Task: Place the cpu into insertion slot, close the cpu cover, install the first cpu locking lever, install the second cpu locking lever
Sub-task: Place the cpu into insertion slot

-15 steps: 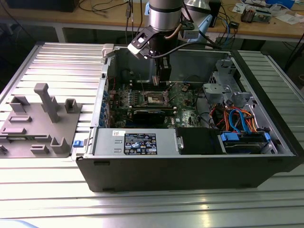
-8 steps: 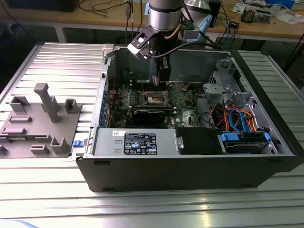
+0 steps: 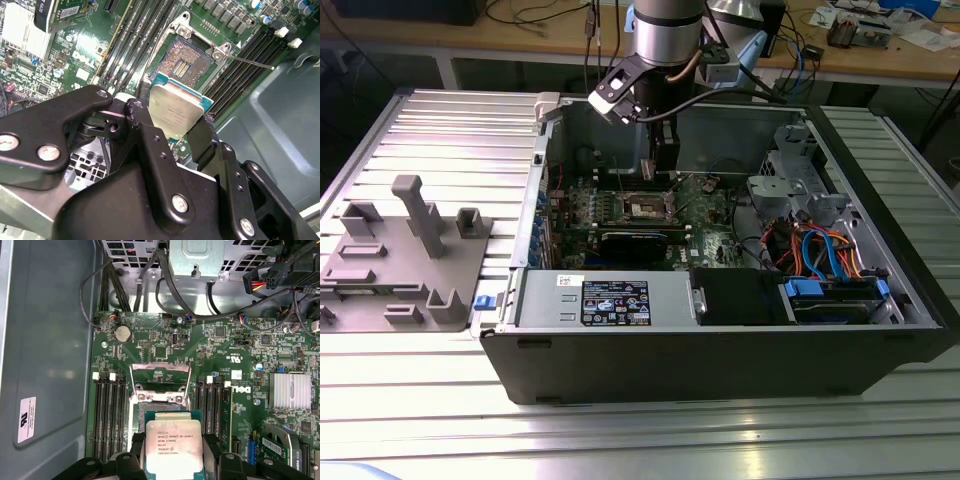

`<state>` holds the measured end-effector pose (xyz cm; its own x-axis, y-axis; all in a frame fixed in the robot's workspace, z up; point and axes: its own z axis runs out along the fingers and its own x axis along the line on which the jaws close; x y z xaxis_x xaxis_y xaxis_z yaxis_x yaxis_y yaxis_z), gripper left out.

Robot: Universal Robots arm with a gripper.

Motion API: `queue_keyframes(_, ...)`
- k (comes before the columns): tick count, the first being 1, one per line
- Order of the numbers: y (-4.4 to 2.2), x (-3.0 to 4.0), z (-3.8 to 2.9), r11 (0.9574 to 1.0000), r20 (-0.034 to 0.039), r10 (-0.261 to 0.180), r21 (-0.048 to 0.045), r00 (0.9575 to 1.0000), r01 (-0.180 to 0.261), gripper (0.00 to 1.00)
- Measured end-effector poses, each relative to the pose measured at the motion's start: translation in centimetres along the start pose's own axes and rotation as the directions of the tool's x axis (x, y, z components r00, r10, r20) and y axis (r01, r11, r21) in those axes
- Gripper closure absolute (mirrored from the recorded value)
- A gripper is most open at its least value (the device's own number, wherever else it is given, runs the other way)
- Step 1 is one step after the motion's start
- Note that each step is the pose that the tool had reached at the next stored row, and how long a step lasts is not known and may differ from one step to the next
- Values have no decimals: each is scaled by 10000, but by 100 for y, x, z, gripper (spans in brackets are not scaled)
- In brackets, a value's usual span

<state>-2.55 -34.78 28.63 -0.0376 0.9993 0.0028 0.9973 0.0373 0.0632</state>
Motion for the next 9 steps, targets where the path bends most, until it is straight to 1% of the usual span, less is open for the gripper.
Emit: queue_keyframes(9, 0, 0, 0, 10000, 5, 90, 0, 10000, -90, 46)
